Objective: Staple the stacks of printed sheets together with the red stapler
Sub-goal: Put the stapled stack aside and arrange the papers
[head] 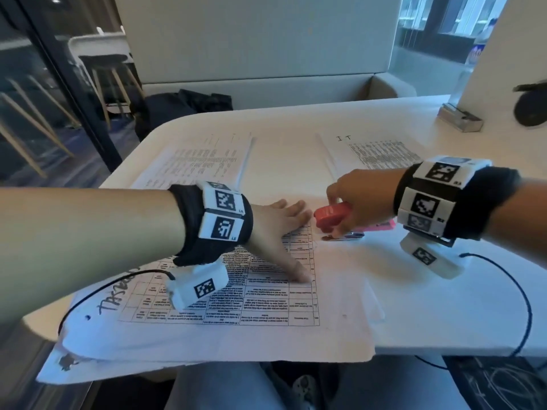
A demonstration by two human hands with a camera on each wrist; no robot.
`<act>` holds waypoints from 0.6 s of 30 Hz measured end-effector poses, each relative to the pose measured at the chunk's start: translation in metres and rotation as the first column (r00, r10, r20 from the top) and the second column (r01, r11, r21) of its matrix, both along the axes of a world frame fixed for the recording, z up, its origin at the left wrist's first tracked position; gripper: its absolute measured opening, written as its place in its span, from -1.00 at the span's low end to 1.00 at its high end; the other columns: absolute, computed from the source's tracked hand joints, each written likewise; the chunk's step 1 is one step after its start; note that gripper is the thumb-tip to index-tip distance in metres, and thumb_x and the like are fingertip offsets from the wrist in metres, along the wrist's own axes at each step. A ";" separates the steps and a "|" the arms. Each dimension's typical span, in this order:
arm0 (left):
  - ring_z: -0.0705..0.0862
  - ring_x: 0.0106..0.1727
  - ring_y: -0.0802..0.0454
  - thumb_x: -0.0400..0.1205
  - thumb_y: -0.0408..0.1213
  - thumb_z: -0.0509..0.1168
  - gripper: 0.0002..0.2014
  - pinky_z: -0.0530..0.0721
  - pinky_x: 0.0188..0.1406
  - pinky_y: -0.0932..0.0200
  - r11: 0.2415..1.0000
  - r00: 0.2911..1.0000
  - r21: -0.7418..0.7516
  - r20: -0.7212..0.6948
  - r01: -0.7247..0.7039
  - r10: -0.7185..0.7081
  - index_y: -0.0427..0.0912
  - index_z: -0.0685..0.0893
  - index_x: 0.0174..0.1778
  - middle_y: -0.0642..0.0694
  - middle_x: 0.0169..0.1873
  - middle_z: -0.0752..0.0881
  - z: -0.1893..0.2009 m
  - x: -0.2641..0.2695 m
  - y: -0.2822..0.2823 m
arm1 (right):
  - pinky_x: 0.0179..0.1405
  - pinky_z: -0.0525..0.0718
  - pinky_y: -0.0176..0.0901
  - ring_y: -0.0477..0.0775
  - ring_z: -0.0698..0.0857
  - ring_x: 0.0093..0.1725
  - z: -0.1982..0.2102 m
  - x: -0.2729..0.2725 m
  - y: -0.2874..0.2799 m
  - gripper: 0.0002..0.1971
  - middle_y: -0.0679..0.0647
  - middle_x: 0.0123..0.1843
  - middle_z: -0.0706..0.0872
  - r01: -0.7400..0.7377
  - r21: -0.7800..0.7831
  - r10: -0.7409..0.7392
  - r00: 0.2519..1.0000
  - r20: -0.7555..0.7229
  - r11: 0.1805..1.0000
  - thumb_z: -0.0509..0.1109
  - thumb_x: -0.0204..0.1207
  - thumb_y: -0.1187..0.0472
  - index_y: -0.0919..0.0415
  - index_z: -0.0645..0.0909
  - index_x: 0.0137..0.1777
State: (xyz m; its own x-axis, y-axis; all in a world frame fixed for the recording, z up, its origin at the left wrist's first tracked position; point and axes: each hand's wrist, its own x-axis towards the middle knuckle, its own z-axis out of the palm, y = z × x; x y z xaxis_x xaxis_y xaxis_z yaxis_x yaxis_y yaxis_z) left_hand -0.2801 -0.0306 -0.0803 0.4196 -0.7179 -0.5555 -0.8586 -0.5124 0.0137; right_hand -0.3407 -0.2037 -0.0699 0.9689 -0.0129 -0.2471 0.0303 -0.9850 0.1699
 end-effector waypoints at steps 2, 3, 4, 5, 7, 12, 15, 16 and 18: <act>-0.36 0.65 -0.03 0.37 0.51 0.15 0.14 -0.11 0.65 -0.23 1.000 1.000 -0.003 0.021 0.011 -0.011 0.04 -0.39 0.62 0.10 0.62 -0.41 -0.003 -0.002 0.001 | -0.13 0.51 -0.16 0.00 0.56 -0.10 -0.004 0.001 -0.001 -0.65 -0.10 -0.18 0.56 -0.061 0.034 0.061 0.998 -0.008 0.998 0.45 0.44 -0.19 0.03 0.51 0.00; -0.36 0.65 -0.04 0.35 0.53 0.14 0.16 -0.09 0.64 -0.28 1.000 0.999 -0.009 0.029 0.018 -0.017 0.06 -0.41 0.61 0.10 0.61 -0.42 -0.005 -0.002 0.001 | -0.16 0.48 -0.17 0.00 0.56 -0.12 -0.007 0.002 0.001 -0.70 -0.08 -0.19 0.57 -0.096 0.063 0.095 0.995 0.005 0.993 0.45 0.47 -0.14 0.02 0.47 -0.05; -0.37 0.65 -0.05 0.32 0.55 0.14 0.17 -0.08 0.63 -0.32 1.000 0.999 -0.013 0.035 0.025 -0.025 0.10 -0.42 0.61 0.10 0.61 -0.42 -0.008 -0.002 0.001 | -0.17 0.46 -0.18 0.00 0.55 -0.12 -0.010 0.003 0.002 -0.72 -0.06 -0.16 0.57 -0.129 0.086 0.128 0.992 0.018 0.988 0.45 0.48 -0.10 0.01 0.43 -0.07; -0.37 0.65 -0.06 0.30 0.57 0.14 0.18 -0.06 0.62 -0.35 0.999 0.999 -0.017 0.038 0.030 -0.030 0.13 -0.43 0.60 0.11 0.61 -0.42 -0.010 -0.001 0.001 | -0.17 0.44 -0.19 0.00 0.54 -0.12 -0.011 0.004 0.003 -0.73 -0.04 -0.14 0.56 -0.155 0.095 0.153 0.988 0.027 0.983 0.45 0.49 -0.06 -0.01 0.40 -0.10; -0.37 0.65 -0.06 0.25 0.61 0.13 0.18 -0.05 0.59 -0.39 0.999 0.999 -0.020 0.037 0.033 -0.032 0.20 -0.42 0.59 0.14 0.61 -0.42 -0.014 0.003 0.001 | -0.17 0.42 -0.18 0.00 0.51 -0.12 -0.010 0.005 0.004 -0.71 -0.02 -0.12 0.51 -0.194 0.106 0.191 0.981 0.039 0.975 0.45 0.49 -0.01 -0.05 0.33 -0.18; -0.41 0.64 -0.07 0.25 0.60 0.14 0.12 -0.11 0.58 -0.43 0.999 1.000 -0.038 0.010 0.029 -0.029 0.29 -0.32 0.60 0.22 0.62 -0.37 -0.017 0.005 0.001 | -0.13 0.38 -0.19 -0.04 0.41 -0.11 -0.013 0.007 0.005 -0.67 -0.03 -0.07 0.49 -0.437 0.124 0.423 0.897 0.127 0.891 0.45 0.51 -0.07 0.12 0.50 0.08; -0.40 0.64 -0.09 0.26 0.58 0.16 0.13 -0.12 0.56 -0.47 0.998 1.000 -0.058 0.010 0.030 -0.030 0.27 -0.34 0.60 0.18 0.63 -0.37 -0.016 0.005 0.002 | -0.16 0.51 -0.11 0.00 0.54 -0.13 -0.014 0.012 0.008 -0.72 -0.01 -0.06 0.61 -0.277 0.121 0.280 0.960 -0.007 0.953 0.43 0.51 -0.02 -0.02 0.34 -0.12; -0.40 0.64 -0.10 0.26 0.59 0.16 0.14 -0.12 0.56 -0.48 0.998 0.999 -0.054 0.015 0.032 -0.032 0.26 -0.36 0.59 0.16 0.63 -0.38 -0.017 0.005 0.002 | -0.17 0.52 -0.12 0.00 0.56 -0.14 -0.015 0.013 0.007 -0.70 0.00 -0.06 0.64 -0.251 0.114 0.256 0.966 -0.035 0.961 0.42 0.51 -0.02 -0.07 0.29 -0.19; -0.41 0.64 -0.10 0.27 0.58 0.16 0.14 -0.12 0.55 -0.48 0.999 0.999 -0.045 0.016 0.030 -0.029 0.26 -0.38 0.58 0.15 0.62 -0.40 -0.016 0.004 0.002 | -0.17 0.47 -0.15 -0.01 0.54 -0.14 -0.014 0.014 0.006 -0.66 -0.02 -0.08 0.60 -0.258 0.099 0.263 0.964 -0.046 0.961 0.42 0.52 -0.03 -0.09 0.26 -0.25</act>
State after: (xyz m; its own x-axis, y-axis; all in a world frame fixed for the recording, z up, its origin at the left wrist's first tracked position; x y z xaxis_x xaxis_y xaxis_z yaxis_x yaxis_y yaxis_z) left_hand -0.2757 -0.0290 -0.0963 0.4058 -0.7541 -0.5164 -0.8737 -0.4859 0.0232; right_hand -0.3272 -0.1981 -0.0844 0.9198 0.2631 -0.2912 0.2948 -0.9530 0.0699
